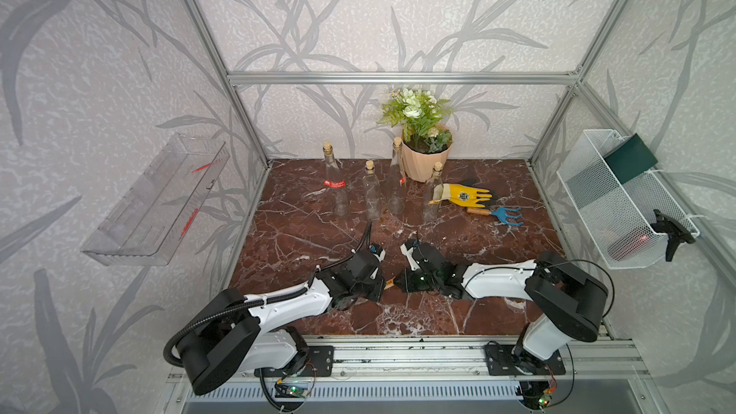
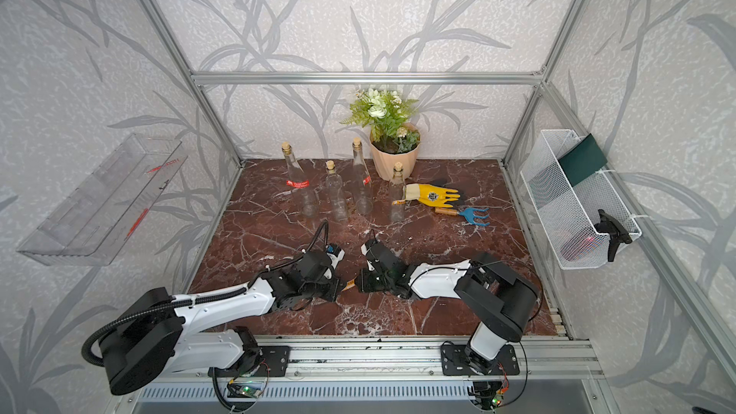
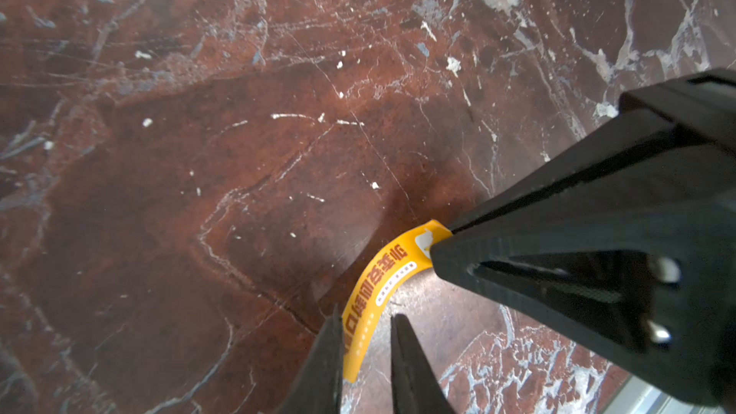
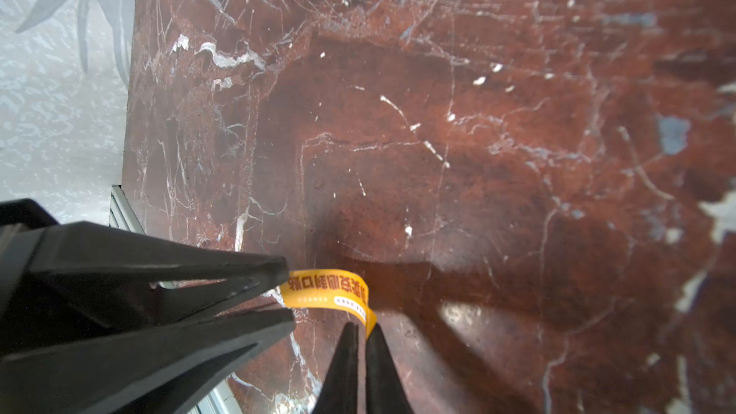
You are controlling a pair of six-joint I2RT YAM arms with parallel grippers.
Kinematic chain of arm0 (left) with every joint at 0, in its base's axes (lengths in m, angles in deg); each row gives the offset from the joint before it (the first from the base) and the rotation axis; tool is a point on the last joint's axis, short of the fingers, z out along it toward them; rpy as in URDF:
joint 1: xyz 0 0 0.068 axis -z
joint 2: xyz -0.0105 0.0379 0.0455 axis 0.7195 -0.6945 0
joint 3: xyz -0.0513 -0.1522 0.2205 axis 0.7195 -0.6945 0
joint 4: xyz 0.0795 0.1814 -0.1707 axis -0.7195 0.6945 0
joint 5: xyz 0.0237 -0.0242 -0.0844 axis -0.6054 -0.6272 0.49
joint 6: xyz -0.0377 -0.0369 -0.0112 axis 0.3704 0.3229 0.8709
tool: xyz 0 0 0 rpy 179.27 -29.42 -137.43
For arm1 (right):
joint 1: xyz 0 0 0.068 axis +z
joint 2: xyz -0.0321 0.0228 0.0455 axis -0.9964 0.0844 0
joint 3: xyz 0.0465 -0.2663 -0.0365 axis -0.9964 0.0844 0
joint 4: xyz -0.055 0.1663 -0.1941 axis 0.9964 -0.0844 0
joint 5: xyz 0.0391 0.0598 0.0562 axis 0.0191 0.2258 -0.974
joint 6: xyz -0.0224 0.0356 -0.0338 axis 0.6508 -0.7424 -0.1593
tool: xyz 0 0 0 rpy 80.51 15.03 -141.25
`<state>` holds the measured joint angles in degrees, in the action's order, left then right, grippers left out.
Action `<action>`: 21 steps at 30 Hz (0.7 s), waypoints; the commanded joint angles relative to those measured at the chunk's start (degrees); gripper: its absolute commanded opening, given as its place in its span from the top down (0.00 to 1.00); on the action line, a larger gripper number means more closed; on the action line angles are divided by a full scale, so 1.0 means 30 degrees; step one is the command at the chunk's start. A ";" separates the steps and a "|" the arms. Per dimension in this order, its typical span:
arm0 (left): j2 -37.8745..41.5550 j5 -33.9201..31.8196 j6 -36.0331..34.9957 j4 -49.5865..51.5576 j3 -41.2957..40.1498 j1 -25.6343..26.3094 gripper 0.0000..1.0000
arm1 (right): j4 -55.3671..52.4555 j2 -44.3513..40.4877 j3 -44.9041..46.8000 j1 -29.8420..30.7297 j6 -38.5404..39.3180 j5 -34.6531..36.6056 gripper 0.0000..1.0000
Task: Remove the label from the bottle
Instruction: Place the label at the center of the board.
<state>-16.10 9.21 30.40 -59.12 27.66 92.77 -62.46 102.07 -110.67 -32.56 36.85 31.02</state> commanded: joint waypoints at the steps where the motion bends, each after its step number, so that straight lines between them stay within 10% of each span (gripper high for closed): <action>1: -0.0184 0.0158 -0.0124 0.0269 0.0471 0.0115 0.78 | -0.0245 0.0060 -0.0343 0.0104 0.0058 -0.0179 0.89; 21: -0.0539 -0.0262 0.0462 0.0514 -0.0042 0.0207 0.79 | -0.0269 0.0052 -0.0368 0.0309 0.0052 -0.0213 0.87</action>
<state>-17.39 9.49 30.88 -58.25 27.66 93.17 -62.46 102.09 -110.67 -32.10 36.83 30.69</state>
